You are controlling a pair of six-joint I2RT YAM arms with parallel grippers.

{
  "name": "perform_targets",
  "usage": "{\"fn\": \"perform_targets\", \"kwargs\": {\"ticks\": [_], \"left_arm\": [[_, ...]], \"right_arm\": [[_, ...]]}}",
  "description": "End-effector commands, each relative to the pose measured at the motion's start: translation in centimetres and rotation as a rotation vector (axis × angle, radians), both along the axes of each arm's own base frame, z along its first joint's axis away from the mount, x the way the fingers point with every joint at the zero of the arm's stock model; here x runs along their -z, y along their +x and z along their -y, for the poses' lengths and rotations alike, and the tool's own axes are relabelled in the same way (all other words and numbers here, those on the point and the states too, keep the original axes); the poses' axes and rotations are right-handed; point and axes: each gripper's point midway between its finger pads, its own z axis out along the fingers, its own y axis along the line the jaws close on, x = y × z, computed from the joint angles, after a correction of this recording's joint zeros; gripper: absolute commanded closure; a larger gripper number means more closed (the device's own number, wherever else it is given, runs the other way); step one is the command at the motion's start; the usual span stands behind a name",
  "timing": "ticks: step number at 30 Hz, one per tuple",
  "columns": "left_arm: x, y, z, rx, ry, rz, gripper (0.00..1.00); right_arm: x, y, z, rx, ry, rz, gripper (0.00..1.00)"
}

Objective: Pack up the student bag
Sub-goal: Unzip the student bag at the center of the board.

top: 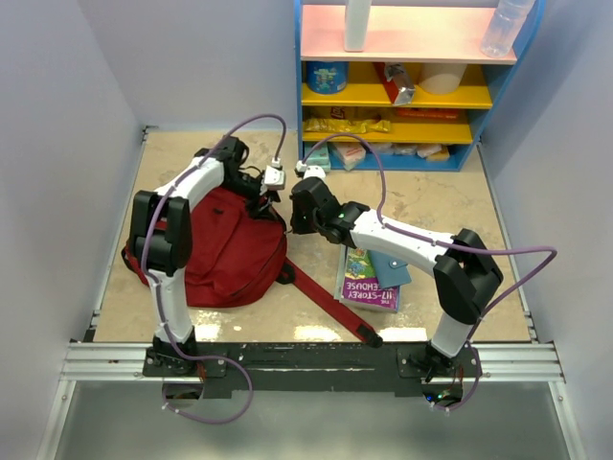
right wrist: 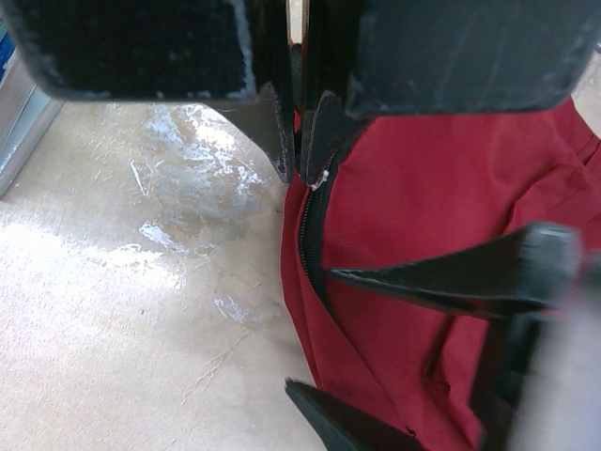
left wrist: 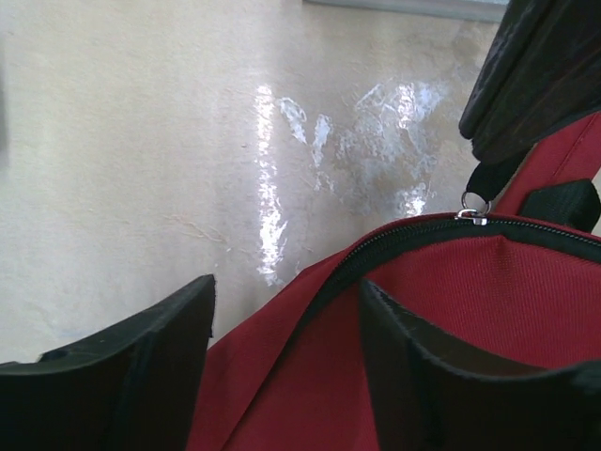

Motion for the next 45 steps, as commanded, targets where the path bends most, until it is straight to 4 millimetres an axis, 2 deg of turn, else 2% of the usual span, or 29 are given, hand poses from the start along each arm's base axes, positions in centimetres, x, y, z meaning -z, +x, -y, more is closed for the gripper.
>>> {"fn": "perform_targets", "kwargs": {"ticks": [1, 5, 6, 8, 9, 10, 12, 14, 15, 16, 20, 23, 33, 36, 43, 45], "left_arm": [[1.5, -0.4, 0.3, 0.062, 0.058, 0.020, 0.39], [1.7, -0.2, 0.1, 0.066, 0.078, 0.022, 0.54], [1.5, 0.0, 0.2, 0.066, 0.076, 0.028, 0.69], [1.3, 0.4, 0.4, 0.049, 0.070, 0.033, 0.87], [1.0, 0.9, 0.4, 0.031, 0.067, 0.039, 1.00], [0.6, 1.8, 0.6, 0.013, 0.056, 0.072, 1.00], [0.2, 2.4, 0.7, -0.031, 0.053, 0.077, 1.00], [-1.2, 4.0, 1.0, -0.091, 0.021, 0.126, 1.00], [-1.1, 4.2, 0.9, -0.119, 0.021, 0.129, 1.00], [-2.3, 5.7, 1.1, -0.150, -0.004, 0.195, 1.00], [-3.7, 7.7, 1.6, -0.295, -0.060, 0.166, 1.00], [-3.7, 8.7, 2.0, -0.377, -0.056, 0.144, 1.00], [-3.9, 10.7, 1.6, -0.564, -0.068, 0.137, 1.00], [-3.9, 11.0, 1.5, -0.591, -0.069, 0.146, 1.00], [-4.0, 11.4, 1.1, -0.639, -0.067, 0.181, 1.00], [-4.0, 11.5, 0.8, -0.661, -0.057, 0.187, 1.00]], "right_arm": [[-2.8, 0.2, -0.6, 0.001, 0.069, 0.039, 1.00], [-2.9, 0.3, -0.7, -0.004, 0.071, 0.041, 1.00], [-2.8, 0.3, -0.7, -0.005, 0.069, 0.038, 1.00], [-2.8, 0.4, -0.9, -0.006, 0.073, 0.037, 1.00], [-2.8, 0.4, -1.0, -0.006, 0.074, 0.038, 1.00], [-2.9, 0.6, -1.0, -0.004, 0.075, 0.041, 1.00], [-3.0, 0.6, -1.1, -0.004, 0.076, 0.042, 1.00], [-2.8, 0.6, -0.9, -0.002, 0.064, 0.039, 1.00], [-2.8, 0.5, -0.8, -0.001, 0.058, 0.038, 1.00], [-2.7, 0.6, -0.8, 0.000, 0.054, 0.037, 1.00], [-2.5, 0.6, -0.4, 0.011, 0.037, 0.039, 1.00], [-2.6, 0.5, -0.5, 0.012, 0.050, 0.036, 1.00], [-3.2, -0.4, -1.7, -0.011, 0.069, 0.030, 1.00], [-2.9, -1.5, -2.6, -0.030, 0.074, 0.019, 1.00], [-3.1, -5.4, -6.4, -0.117, 0.089, 0.009, 1.00], [-2.9, -6.3, -6.9, -0.126, 0.088, -0.001, 1.00]]}}
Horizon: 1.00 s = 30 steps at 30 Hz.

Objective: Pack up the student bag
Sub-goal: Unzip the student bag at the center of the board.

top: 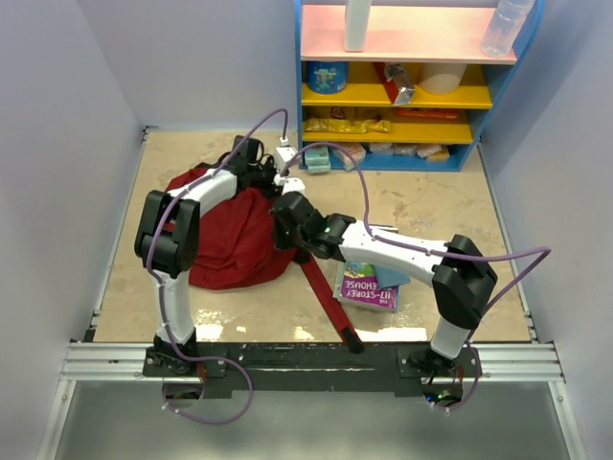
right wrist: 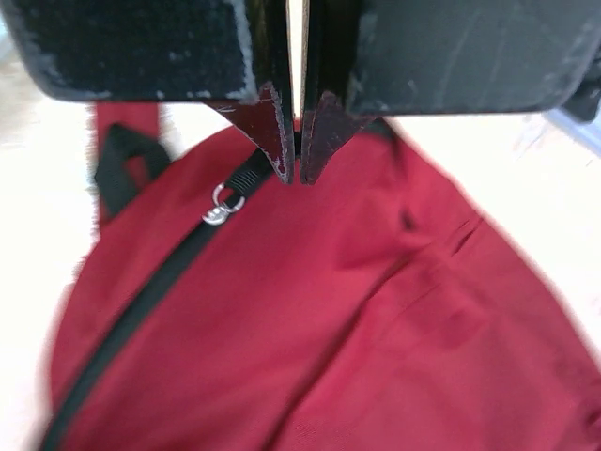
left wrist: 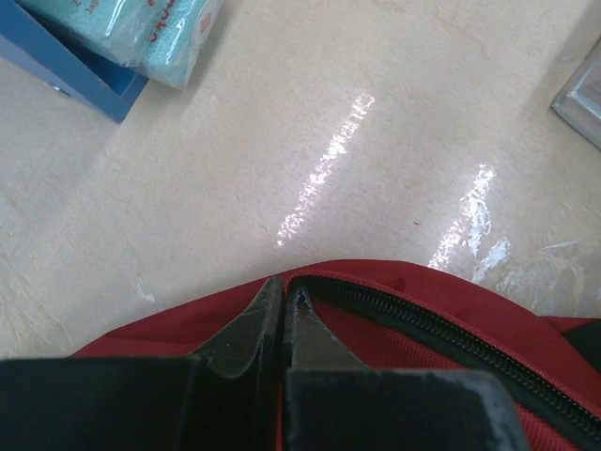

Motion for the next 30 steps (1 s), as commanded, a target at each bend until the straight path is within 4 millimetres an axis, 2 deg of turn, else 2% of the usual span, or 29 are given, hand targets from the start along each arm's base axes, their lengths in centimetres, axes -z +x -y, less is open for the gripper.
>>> {"fn": "perform_targets", "kwargs": {"ticks": [1, 7, 15, 18, 21, 28, 30], "left_arm": [[-5.9, 4.0, -1.5, -0.115, -0.002, 0.237, 1.00], [-6.2, 4.1, -2.0, -0.140, 0.014, 0.249, 1.00], [-7.6, 4.1, -1.6, -0.155, -0.022, 0.238, 1.00], [-8.0, 4.3, -1.8, -0.164, -0.020, 0.243, 1.00], [-8.0, 4.1, -1.8, -0.158, -0.012, 0.243, 1.00], [-8.0, 4.0, -1.6, -0.155, -0.021, 0.230, 1.00], [-8.3, 4.1, -1.5, -0.156, -0.028, 0.231, 1.00]], "right_arm": [[-2.0, -2.6, -2.9, -0.040, 0.062, -0.003, 1.00], [-1.4, -5.3, -4.1, -0.079, 0.066, -0.024, 1.00], [1.6, -9.9, -7.3, -0.183, 0.024, -0.074, 1.00], [3.0, -11.0, -8.4, -0.215, 0.006, -0.097, 1.00], [3.4, -11.5, -9.3, -0.237, 0.019, -0.107, 1.00], [3.6, -12.5, -12.6, -0.342, 0.060, -0.108, 1.00], [2.8, -13.1, -14.0, -0.375, 0.077, -0.091, 1.00]]}}
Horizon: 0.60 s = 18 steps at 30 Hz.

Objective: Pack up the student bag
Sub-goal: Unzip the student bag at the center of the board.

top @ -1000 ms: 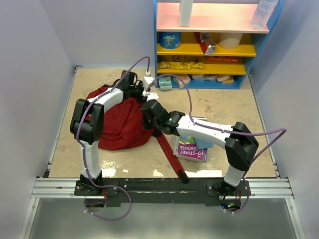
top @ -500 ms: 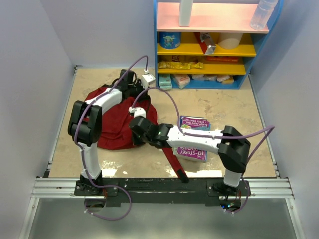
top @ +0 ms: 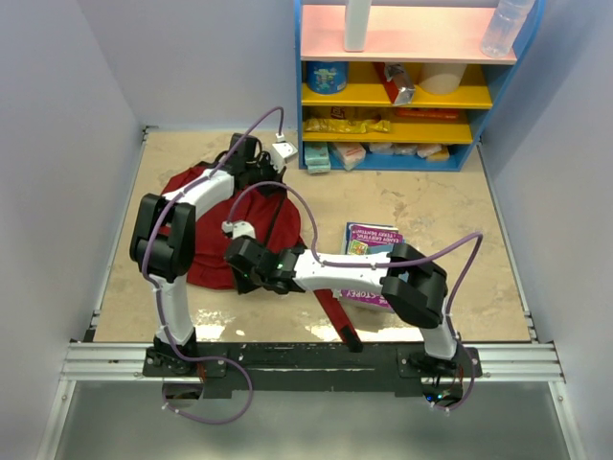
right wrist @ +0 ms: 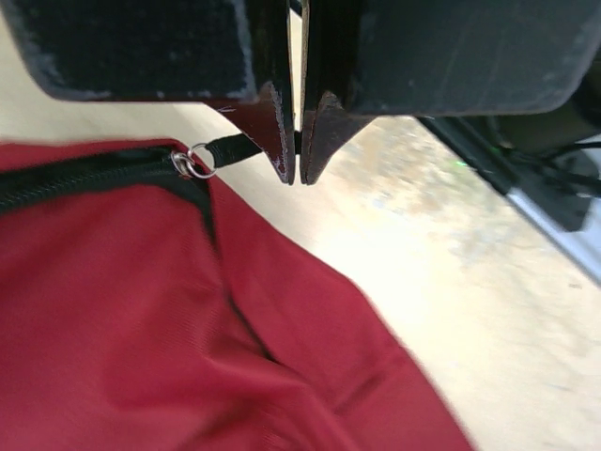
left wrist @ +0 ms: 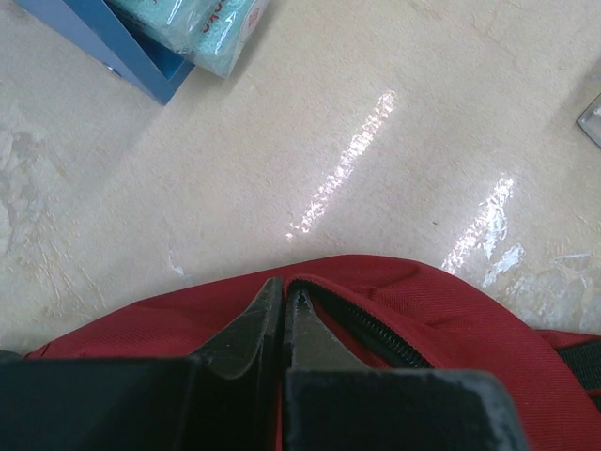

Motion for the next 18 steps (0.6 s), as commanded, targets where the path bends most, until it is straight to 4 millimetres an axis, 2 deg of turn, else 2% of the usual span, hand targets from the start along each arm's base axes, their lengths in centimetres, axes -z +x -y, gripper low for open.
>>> {"fn": "perform_targets", "kwargs": {"ticks": [1, 2, 5, 10, 13, 14, 15, 16, 17, 18], "left_arm": [[-7.3, 3.7, -0.3, -0.055, -0.047, 0.216, 1.00], [-7.3, 3.8, -0.2, -0.058, -0.045, 0.219, 1.00], [-7.1, 3.9, -0.3, -0.063, -0.039, 0.214, 1.00], [-6.8, 4.1, -0.6, -0.069, -0.012, 0.221, 1.00], [-6.9, 3.7, -0.2, -0.051, -0.032, 0.204, 0.99], [-6.9, 3.5, -0.1, -0.044, -0.034, 0.192, 0.91], [-7.2, 3.4, 0.0, -0.035, -0.038, 0.191, 0.70], [-7.3, 3.1, 0.1, -0.024, -0.038, 0.182, 0.63], [-7.0, 2.6, 0.0, -0.021, -0.028, 0.160, 0.57], [-7.5, 2.3, -0.3, -0.008, -0.017, 0.174, 0.49]], "right_arm": [[-2.8, -2.8, -5.1, -0.141, 0.126, -0.002, 1.00], [-3.5, -2.9, -5.9, -0.153, 0.144, 0.007, 1.00], [-3.6, -3.2, -6.7, -0.167, 0.150, 0.012, 1.00], [-3.6, -2.7, -6.1, -0.140, 0.139, 0.027, 1.00], [-2.4, -2.5, -5.9, -0.129, 0.097, 0.022, 1.00], [-2.3, -2.3, -5.9, -0.122, 0.086, 0.024, 0.98], [-2.1, -1.9, -5.5, -0.106, 0.068, 0.030, 0.86], [-1.9, -1.4, -4.6, -0.075, 0.032, 0.043, 0.67], [-1.8, -0.8, -3.6, -0.053, 0.013, 0.053, 0.62], [-3.6, -0.2, -2.8, -0.033, 0.034, 0.073, 0.57]]}}
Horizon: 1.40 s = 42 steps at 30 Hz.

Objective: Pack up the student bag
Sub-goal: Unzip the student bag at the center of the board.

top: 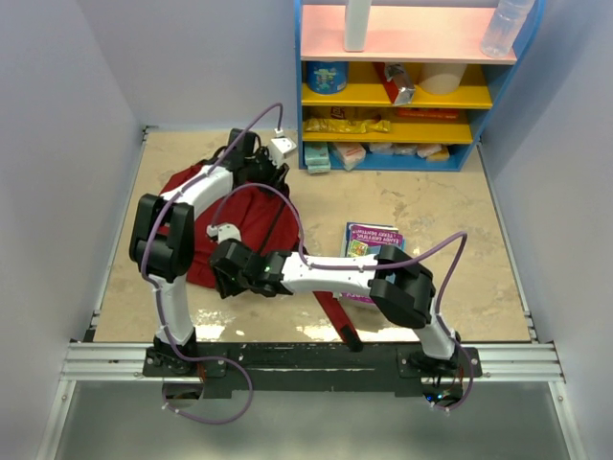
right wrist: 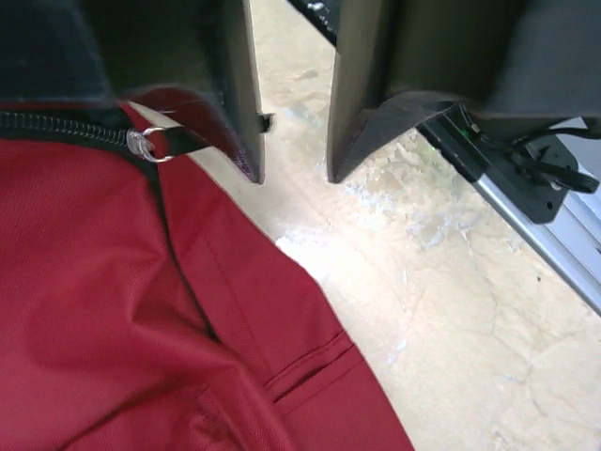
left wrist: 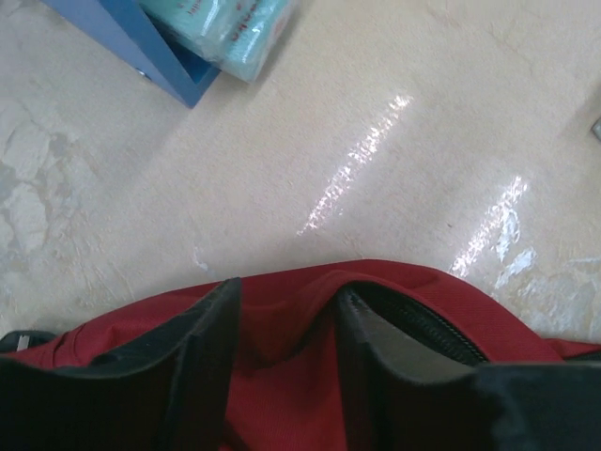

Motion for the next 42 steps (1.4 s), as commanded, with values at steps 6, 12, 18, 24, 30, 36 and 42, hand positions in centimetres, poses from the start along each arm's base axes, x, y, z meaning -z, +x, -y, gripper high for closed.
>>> {"fn": "perform_targets", "kwargs": {"ticks": [6, 12, 18, 24, 30, 36, 42], "left_arm": [[-8.4, -0.6, -1.9, 0.015, -0.025, 0.196, 0.28], [-9.4, -3.6, -2.5, 0.028, -0.065, 0.142, 0.22], [-5.8, -8.9, -1.7, 0.090, -0.117, -0.014, 0.19], [-3.7, -11.8, -1.8, 0.100, -0.127, -0.087, 0.25], [-3.3, -12.7, -2.5, 0.083, -0.107, -0.075, 0.25], [-2.7, -13.5, -2.6, 0.069, -0.120, -0.089, 0.25], [-1.0, -14.3, -1.9, 0.066, -0.117, -0.112, 0.24]], "right_arm": [[-6.9, 4.3, 7.7, 0.166, 0.095, 0.062, 0.32], [-8.9, 6.8, 11.4, 0.258, 0.095, 0.101, 0.32], [-7.3, 9.9, 14.4, 0.372, 0.065, 0.087, 0.41], [-5.0, 11.8, 14.7, 0.395, 0.038, 0.080, 0.53], [-5.2, 13.6, 15.2, 0.425, 0.061, 0.088, 0.52], [-5.1, 14.2, 15.1, 0.425, 0.071, 0.081, 0.52], [-6.0, 14.9, 16.9, 0.489, 0.069, 0.101, 0.48]]}}
